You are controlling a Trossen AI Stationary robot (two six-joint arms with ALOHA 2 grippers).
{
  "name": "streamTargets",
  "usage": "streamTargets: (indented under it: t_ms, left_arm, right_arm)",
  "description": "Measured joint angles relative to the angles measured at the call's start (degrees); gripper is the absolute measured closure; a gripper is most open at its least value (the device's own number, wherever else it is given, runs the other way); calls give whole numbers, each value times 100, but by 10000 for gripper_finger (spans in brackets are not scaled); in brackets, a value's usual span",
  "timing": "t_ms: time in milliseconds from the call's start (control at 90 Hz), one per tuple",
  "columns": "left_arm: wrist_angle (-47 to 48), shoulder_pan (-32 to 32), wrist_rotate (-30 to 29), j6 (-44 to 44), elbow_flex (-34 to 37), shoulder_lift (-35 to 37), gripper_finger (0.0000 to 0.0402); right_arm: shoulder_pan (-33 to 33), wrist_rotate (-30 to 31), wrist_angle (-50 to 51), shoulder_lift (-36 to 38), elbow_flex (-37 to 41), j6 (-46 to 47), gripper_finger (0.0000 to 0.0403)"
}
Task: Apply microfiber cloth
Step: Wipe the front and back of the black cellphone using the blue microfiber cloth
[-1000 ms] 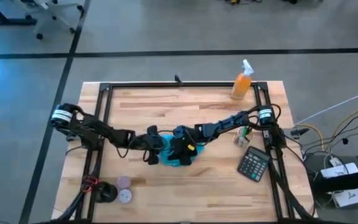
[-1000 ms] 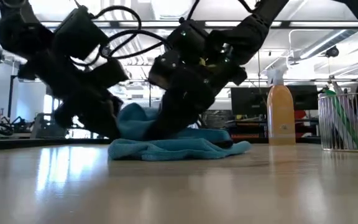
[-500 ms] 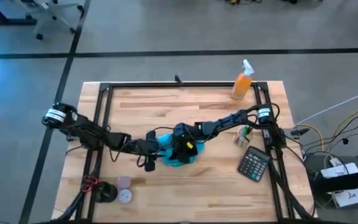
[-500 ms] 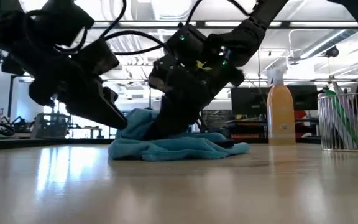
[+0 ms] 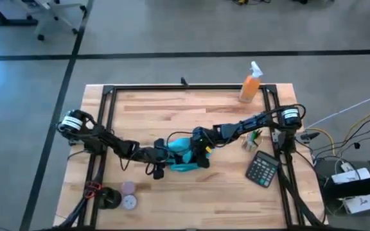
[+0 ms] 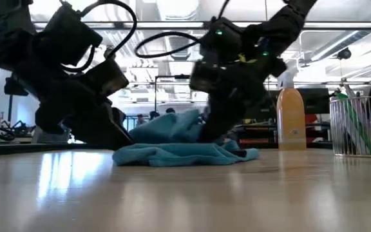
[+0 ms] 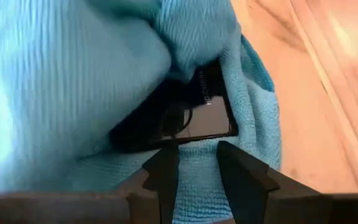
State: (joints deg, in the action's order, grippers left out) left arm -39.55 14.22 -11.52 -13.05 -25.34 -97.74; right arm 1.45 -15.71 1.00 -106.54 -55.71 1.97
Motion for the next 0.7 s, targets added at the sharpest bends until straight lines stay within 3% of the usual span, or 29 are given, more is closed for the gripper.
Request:
streamTargets:
  t_ms: [367,700]
  left_arm:
    - [-403,-1,6,380,-101,-38,302]
    - [108,-7,6,605,-154,211,305]
  right_arm:
    - [-44,-1050,-843,-166,291,112,403]
    - [-45,-1033,-1811,-871,-223,120,403]
